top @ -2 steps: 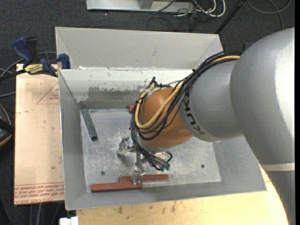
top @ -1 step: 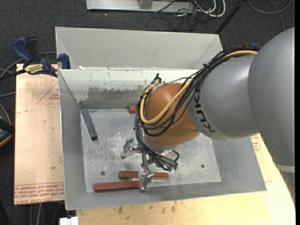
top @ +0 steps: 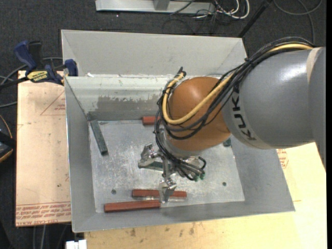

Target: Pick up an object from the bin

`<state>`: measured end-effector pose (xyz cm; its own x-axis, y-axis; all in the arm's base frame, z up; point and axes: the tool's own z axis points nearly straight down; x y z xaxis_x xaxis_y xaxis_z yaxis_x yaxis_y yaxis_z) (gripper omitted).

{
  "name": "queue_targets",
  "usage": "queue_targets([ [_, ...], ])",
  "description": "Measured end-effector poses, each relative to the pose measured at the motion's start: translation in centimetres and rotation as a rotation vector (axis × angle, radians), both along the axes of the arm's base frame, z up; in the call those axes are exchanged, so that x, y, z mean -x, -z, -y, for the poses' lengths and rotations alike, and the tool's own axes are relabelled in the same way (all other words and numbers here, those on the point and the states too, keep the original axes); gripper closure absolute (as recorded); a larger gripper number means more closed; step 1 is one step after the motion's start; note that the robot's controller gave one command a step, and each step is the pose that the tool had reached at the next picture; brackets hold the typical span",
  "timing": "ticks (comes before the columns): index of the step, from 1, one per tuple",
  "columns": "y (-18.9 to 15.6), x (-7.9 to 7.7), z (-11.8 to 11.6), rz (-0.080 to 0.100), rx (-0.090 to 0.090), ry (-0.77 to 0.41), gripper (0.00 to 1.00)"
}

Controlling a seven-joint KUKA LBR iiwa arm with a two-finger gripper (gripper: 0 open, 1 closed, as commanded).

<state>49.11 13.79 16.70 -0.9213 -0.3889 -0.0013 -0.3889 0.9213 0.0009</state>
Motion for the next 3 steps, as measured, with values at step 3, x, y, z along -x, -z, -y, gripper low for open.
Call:
queue_targets([
  [3,-9.3,-1.8,2.3,0.010,-0.002,0.045,1.00],
])
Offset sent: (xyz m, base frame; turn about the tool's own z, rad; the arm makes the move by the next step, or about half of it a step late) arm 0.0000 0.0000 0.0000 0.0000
